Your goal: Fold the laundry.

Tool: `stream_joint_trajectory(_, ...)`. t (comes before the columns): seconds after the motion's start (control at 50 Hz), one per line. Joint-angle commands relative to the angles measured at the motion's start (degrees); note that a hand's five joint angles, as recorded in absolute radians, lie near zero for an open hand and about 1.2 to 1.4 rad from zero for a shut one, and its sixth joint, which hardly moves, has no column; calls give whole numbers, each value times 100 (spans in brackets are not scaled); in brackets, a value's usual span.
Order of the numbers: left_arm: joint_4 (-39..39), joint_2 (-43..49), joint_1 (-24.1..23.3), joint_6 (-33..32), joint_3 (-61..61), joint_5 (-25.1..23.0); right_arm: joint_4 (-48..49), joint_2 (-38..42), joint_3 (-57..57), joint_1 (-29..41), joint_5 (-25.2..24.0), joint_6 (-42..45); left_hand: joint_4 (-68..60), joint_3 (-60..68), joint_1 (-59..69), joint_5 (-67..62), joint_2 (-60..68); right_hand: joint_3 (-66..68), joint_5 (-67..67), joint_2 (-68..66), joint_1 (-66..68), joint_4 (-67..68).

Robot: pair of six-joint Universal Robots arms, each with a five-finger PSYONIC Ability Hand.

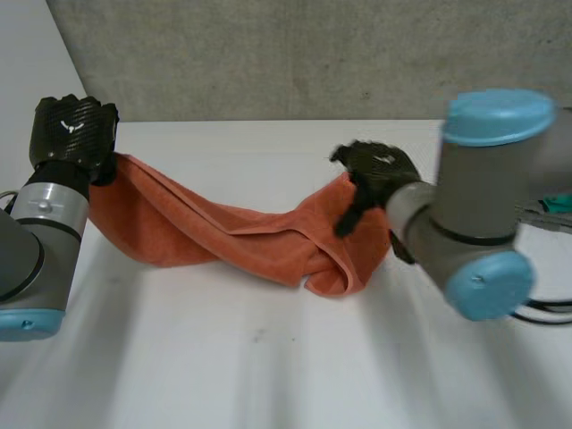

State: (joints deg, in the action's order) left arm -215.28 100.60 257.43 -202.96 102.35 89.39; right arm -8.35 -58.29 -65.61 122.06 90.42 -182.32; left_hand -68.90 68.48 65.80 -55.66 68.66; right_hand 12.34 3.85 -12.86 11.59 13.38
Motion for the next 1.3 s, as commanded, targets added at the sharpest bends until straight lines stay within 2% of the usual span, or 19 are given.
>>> stream_joint_trajectory(0.02,3,4,1,2,31,0,131,-218,-1304,-419,-577,-611,-1110,1152,1420,-1434,1134,126,-25,-73,201,21)
stream_joint_trajectory(0.18,12,4,1,2,39,0,545,326,-1499,-438,-630,-647,-1110,1152,1420,-1434,1134,1103,952,-1050,1178,999)
stream_joint_trajectory(0.48,3,21,1,2,92,-9,554,1232,-682,-402,-508,-1025,-1110,1152,1420,-1434,1134,1271,1120,-1218,1346,1167)
stream_joint_trajectory(0.56,12,39,-8,2,101,-9,554,1364,-514,-402,-472,-1034,-1110,1152,1420,-1434,1134,2797,2646,-2744,2872,2692)
stream_joint_trajectory(0.58,12,39,-17,2,110,0,562,1364,-488,-402,-472,-1042,-1110,1152,1420,-1434,1134,4684,4533,-4632,4759,4580)
stream_joint_trajectory(0.62,12,39,-26,2,119,-9,571,1303,-488,-411,-464,-1042,-1110,1152,1420,-1434,1134,6758,6607,-6705,6833,6653)
stream_joint_trajectory(0.7,91,-31,-70,-7,127,0,633,987,-575,-473,-437,-1113,-1110,1152,1420,-1434,1134,6766,6615,-6714,6841,6662)
stream_joint_trajectory(0.78,390,-329,-70,-7,84,-9,747,241,-699,-490,-630,-1008,-1110,1152,1420,-1434,1134,6766,6615,-6714,6841,6662)
stream_joint_trajectory(0.86,776,-874,-35,-7,22,-18,572,-550,-673,-849,-1270,-236,-1110,1152,1420,-1434,1134,6766,6615,-6714,6841,6662)
stream_joint_trajectory(0.88,847,-988,-26,-7,13,-18,319,-839,-664,-1129,-1568,367,-1110,1152,1420,-1434,1134,6766,6615,-6714,6841,6662)
stream_joint_trajectory(0.94,1136,-1515,1,-7,-39,-62,-218,-1288,-594,-1500,-1886,1397,-1110,1152,1420,-1434,1134,6766,6615,-6714,6841,6662)
stream_joint_trajectory(0.96,1285,-1787,18,-16,-74,-114,-577,-1586,-428,-1649,-1931,2071,-1110,1152,1420,-1434,1134,6766,6615,-6714,6841,6662)
stream_joint_trajectory(1.04,1855,-2289,132,-33,-223,-368,-1473,-2141,143,-1861,-1739,3330,-1110,1152,1420,-1434,1134,6766,6615,-6714,6841,6662)
stream_joint_trajectory(1.14,2744,-2484,334,-60,-435,-773,-2372,-2213,672,-1879,-1580,4028,-1110,1152,1420,-1434,1134,6766,6615,-6714,6841,6662)
stream_joint_trajectory(1.24,3308,-2300,607,-68,-444,-1081,-3128,-1880,751,-1853,-1536,4748,-1110,1152,1420,-1434,1134,6766,6615,-6714,6841,6662)
stream_joint_trajectory(1.3,3352,-1765,607,-95,-391,-1125,-3366,-1344,690,-1800,-1518,5101,-1110,1152,1420,-1434,1134,6766,6615,-6714,6841,6662)
